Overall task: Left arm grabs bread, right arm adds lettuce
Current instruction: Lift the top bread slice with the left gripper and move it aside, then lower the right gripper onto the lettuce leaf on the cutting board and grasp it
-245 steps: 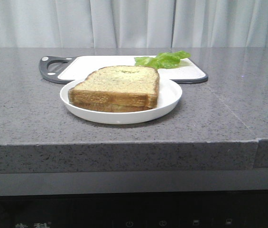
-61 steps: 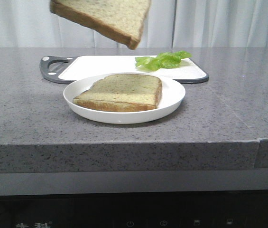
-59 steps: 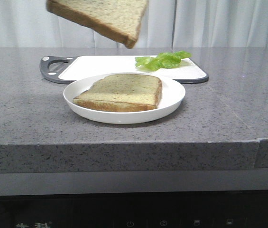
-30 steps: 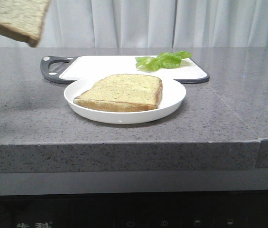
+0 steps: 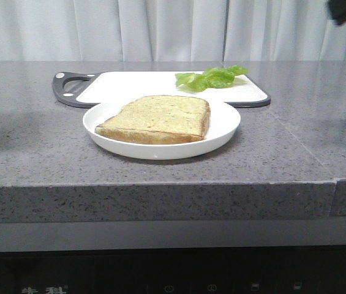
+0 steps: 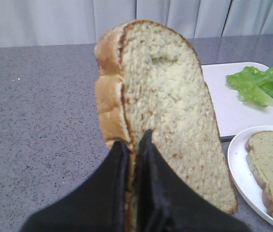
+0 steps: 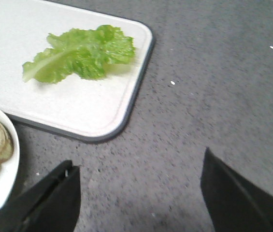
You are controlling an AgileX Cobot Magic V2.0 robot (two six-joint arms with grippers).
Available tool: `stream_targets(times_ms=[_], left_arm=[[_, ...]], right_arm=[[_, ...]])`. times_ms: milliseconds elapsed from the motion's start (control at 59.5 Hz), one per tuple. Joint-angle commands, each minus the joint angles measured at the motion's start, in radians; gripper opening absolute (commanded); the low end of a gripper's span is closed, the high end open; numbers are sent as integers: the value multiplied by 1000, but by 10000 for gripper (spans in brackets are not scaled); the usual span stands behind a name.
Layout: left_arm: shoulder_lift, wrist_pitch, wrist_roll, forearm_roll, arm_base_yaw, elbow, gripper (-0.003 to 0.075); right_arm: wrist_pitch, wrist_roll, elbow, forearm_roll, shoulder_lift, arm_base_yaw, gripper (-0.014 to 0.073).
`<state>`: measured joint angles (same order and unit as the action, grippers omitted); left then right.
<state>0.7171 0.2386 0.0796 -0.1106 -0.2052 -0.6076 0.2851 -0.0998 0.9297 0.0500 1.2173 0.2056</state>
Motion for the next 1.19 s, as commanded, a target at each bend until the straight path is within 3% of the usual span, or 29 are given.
stream_targets(times_ms=[0, 538, 740, 1009, 1093, 1177], left_arm=[[-6, -68, -3, -2, 3, -27, -21], [-6, -68, -3, -2, 3, -27, -21], [-6, -68, -3, -2, 3, -27, -21], [-6, -68, -3, -2, 3, -27, -21], [-6, -68, -3, -2, 3, -27, -21], [-6, -68, -3, -2, 3, -27, -21]], right_arm=[[-46, -48, 121, -12, 83, 27, 537], [242, -251, 724, 7, 612, 56, 537], [287, -331, 869, 56, 732, 56, 537], [301, -342, 961, 59, 823, 56, 533], [295, -342, 961, 59, 834, 56, 469], [297, -342, 961, 59, 838, 55, 328]])
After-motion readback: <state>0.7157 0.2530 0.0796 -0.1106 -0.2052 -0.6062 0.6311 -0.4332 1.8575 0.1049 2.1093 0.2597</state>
